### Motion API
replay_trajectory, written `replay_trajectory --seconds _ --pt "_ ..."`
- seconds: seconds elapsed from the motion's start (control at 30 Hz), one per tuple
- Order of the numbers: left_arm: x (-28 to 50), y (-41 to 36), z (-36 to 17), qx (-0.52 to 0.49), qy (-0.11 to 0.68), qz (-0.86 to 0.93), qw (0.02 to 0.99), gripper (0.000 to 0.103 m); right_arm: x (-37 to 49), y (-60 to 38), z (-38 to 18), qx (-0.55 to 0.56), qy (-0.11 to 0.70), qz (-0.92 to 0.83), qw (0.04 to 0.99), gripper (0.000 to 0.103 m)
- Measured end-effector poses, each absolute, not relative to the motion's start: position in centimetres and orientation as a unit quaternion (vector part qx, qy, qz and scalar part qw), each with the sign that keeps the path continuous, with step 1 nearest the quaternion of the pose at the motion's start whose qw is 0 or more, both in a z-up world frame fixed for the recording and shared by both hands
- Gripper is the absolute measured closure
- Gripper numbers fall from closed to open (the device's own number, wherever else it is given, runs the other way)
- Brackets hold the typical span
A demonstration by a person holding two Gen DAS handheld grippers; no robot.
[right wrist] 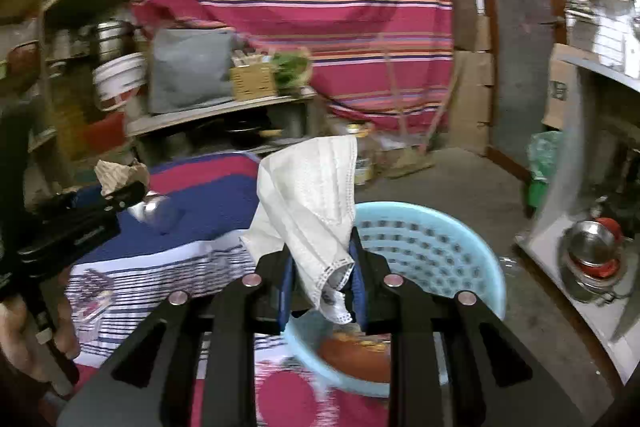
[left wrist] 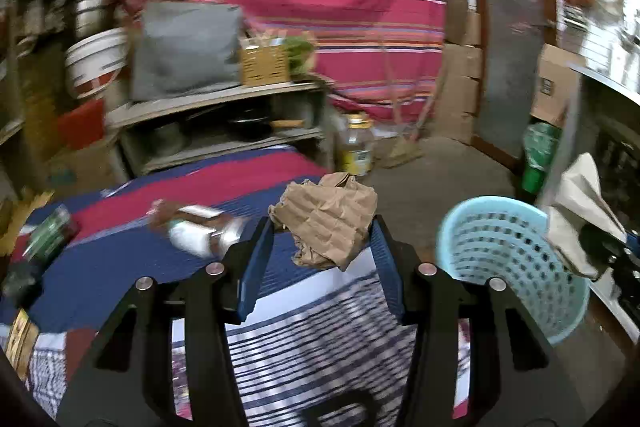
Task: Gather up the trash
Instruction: 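Carry the brown paper and beige cloth with both tools over the basket, then open both tools to drop the paper and cloth into the basket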
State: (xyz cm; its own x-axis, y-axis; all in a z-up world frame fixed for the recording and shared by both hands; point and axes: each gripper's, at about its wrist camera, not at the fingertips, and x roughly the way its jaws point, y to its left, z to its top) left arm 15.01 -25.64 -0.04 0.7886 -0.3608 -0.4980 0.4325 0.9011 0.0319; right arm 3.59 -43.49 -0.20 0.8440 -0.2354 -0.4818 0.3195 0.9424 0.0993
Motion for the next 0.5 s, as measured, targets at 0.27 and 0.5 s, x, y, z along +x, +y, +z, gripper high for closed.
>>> replay_trajectory --seconds 0.27,0.5 --pt "14.4 -32.7 -1.6 0.086 0.257 -0.282 0.920 0.054 1.9 -47.7 -0.6 0.121 0.230 -0.185 0.948 0.078" --pt "15.1 -36.6 -3.1 0.089 0.279 -0.312 0.904 0.051 1.4 -50.3 -1.7 0.128 0.241 -0.216 0.937 0.078"
